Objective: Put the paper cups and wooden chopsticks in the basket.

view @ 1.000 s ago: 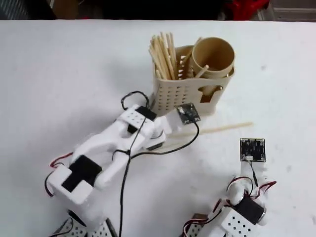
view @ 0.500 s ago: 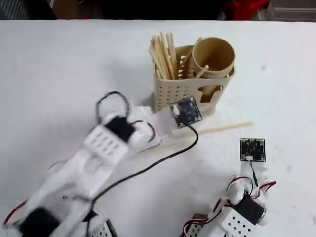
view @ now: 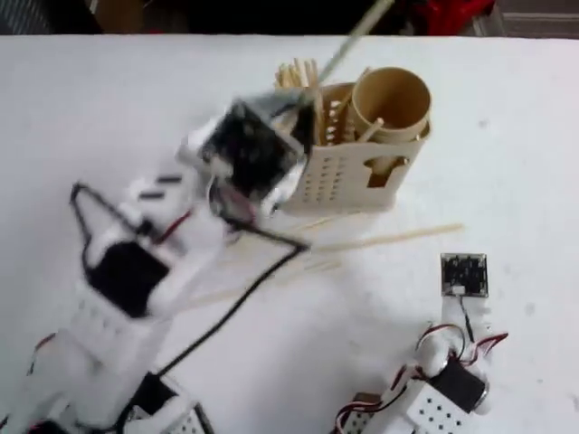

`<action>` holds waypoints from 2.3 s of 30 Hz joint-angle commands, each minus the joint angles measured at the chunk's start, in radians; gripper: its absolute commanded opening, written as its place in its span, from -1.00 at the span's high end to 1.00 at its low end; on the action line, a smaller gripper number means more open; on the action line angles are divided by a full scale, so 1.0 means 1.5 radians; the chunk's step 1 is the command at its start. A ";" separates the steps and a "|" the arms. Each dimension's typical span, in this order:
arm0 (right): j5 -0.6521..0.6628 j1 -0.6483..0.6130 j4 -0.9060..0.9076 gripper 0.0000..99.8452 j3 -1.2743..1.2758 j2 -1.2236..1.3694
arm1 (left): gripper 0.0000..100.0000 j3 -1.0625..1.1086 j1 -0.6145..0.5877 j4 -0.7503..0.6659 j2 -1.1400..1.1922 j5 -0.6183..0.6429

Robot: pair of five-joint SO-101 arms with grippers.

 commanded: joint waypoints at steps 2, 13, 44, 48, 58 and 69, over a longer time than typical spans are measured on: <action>0.000 0.006 -0.007 0.95 0.006 -0.001 | 0.95 -0.143 0.003 -0.206 0.188 0.100; 0.000 0.006 -0.007 0.95 0.006 -0.001 | 0.93 -0.202 -0.052 -0.224 0.380 0.186; 0.000 0.006 -0.007 0.95 0.006 -0.001 | 0.79 -0.017 -0.077 0.400 0.141 0.049; 0.000 0.006 -0.007 0.95 0.006 -0.001 | 0.79 0.196 -0.077 0.265 0.130 -0.086; 0.000 0.006 -0.007 0.95 0.006 -0.001 | 0.78 0.320 0.006 0.154 0.300 -0.174; 0.000 0.006 -0.007 0.95 0.006 -0.001 | 0.78 0.242 0.024 0.145 0.499 -0.200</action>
